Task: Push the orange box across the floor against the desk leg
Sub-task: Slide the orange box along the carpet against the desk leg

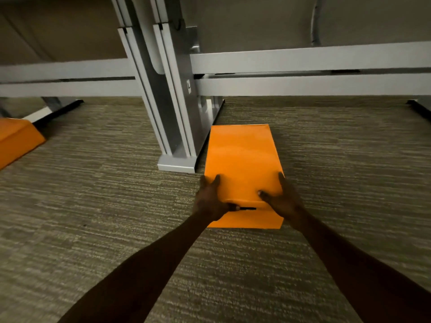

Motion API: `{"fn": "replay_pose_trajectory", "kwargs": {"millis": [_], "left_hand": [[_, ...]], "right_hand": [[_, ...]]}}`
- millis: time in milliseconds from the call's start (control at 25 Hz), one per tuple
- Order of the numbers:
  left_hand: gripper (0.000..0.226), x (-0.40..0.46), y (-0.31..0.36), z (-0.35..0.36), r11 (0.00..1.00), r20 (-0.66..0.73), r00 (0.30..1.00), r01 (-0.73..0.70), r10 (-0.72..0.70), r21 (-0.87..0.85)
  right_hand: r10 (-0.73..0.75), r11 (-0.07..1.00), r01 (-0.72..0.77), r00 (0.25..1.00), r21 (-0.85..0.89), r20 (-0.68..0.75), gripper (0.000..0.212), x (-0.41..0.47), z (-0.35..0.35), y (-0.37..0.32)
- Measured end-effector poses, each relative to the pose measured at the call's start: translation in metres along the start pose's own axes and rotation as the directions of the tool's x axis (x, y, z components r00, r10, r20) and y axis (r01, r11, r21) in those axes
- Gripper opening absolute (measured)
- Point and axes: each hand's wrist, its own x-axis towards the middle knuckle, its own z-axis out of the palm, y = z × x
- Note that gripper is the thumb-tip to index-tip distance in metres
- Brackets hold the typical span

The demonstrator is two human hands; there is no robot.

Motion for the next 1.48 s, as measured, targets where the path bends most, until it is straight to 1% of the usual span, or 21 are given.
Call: {"fn": "replay_pose_trajectory", "kwargs": {"millis": [120,240,360,480,520,560,600,640,680,720,760,800,840,960,1080,1200,1360,1480], "left_hand": [[0.132,0.01,-0.022,-0.018,0.996,-0.036,0.999,-0.012,0.016,0.09],[0.13,0.012,-0.044,-0.025,0.995,-0.033,0.999,-0.003,0.006,0.097],[0.128,0.012,-0.064,-0.026,0.993,0.008,1.0,-0.004,0.003,0.121],[0.127,0.015,-0.078,-0.027,0.994,0.035,0.999,-0.025,0.022,0.102],[0.127,0.016,-0.081,-0.028,0.993,0.035,0.999,-0.033,0.03,0.111],[0.126,0.018,-0.085,-0.029,0.986,0.018,0.998,-0.057,0.055,0.157],[0.123,0.019,-0.088,-0.031,0.964,-0.02,0.993,-0.11,0.119,0.241],[0.116,0.019,-0.092,-0.032,0.916,-0.065,0.969,-0.201,0.237,0.346],[0.104,0.02,-0.096,-0.032,0.842,-0.088,0.918,-0.312,0.386,0.441],[0.092,0.021,-0.1,-0.033,0.765,-0.081,0.856,-0.409,0.511,0.497],[0.083,0.021,-0.103,-0.032,0.714,-0.054,0.813,-0.475,0.58,0.515],[0.078,0.021,-0.105,-0.031,0.703,-0.03,0.802,-0.504,0.596,0.501],[0.075,0.023,-0.107,-0.031,0.721,-0.01,0.816,-0.504,0.577,0.476],[0.073,0.032,-0.107,-0.03,0.76,0.037,0.862,-0.465,0.505,0.455],[0.072,0.045,-0.109,-0.028,0.78,0.047,0.88,-0.443,0.473,0.443],[0.072,0.05,-0.11,-0.026,0.794,0.011,0.886,-0.421,0.463,0.439],[0.072,0.053,-0.108,-0.025,0.782,-0.04,0.87,-0.42,0.491,0.46],[0.072,0.054,-0.11,-0.022,0.791,-0.055,0.88,-0.396,0.473,0.466]], "right_hand": [[-0.017,0.998,0.016,1.0,0.06,0.013,0.108,0.003,0.026,-0.015],[-0.034,0.999,0.033,0.999,0.025,0.027,0.108,0.006,0.044,-0.027],[-0.037,0.999,0.037,0.998,-0.007,0.06,0.108,0.005,0.058,-0.027],[-0.052,0.994,0.059,0.996,-0.097,0.069,0.101,-0.001,0.074,-0.024],[-0.057,0.986,0.067,0.996,-0.15,0.071,0.098,-0.002,0.076,-0.023],[-0.078,0.969,0.092,0.995,-0.229,0.067,0.096,-0.004,0.077,-0.024],[-0.141,0.929,0.151,0.989,-0.338,0.054,0.094,-0.006,0.076,-0.024],[-0.252,0.853,0.245,0.967,-0.46,0.049,0.091,-0.009,0.076,-0.024],[-0.391,0.737,0.361,0.917,-0.571,0.076,0.086,-0.011,0.077,-0.023],[-0.515,0.603,0.473,0.846,-0.642,0.139,0.079,-0.013,0.078,-0.022],[-0.592,0.494,0.553,0.779,-0.671,0.206,0.072,-0.015,0.081,-0.021],[-0.633,0.433,0.595,0.735,-0.677,0.241,0.065,-0.015,0.084,-0.02],[-0.647,0.412,0.606,0.72,-0.68,0.25,0.06,-0.014,0.086,-0.019],[-0.603,0.433,0.58,0.755,-0.69,0.257,0.052,-0.005,0.088,-0.024],[-0.568,0.45,0.567,0.778,-0.69,0.27,0.056,0.008,0.092,-0.027],[-0.588,0.457,0.556,0.775,-0.694,0.234,0.055,0.009,0.094,-0.03],[-0.586,0.448,0.545,0.778,-0.708,0.228,0.055,0.013,0.095,-0.034],[-0.556,0.462,0.531,0.798,-0.71,0.235,0.056,0.018,0.097,-0.034]]}}
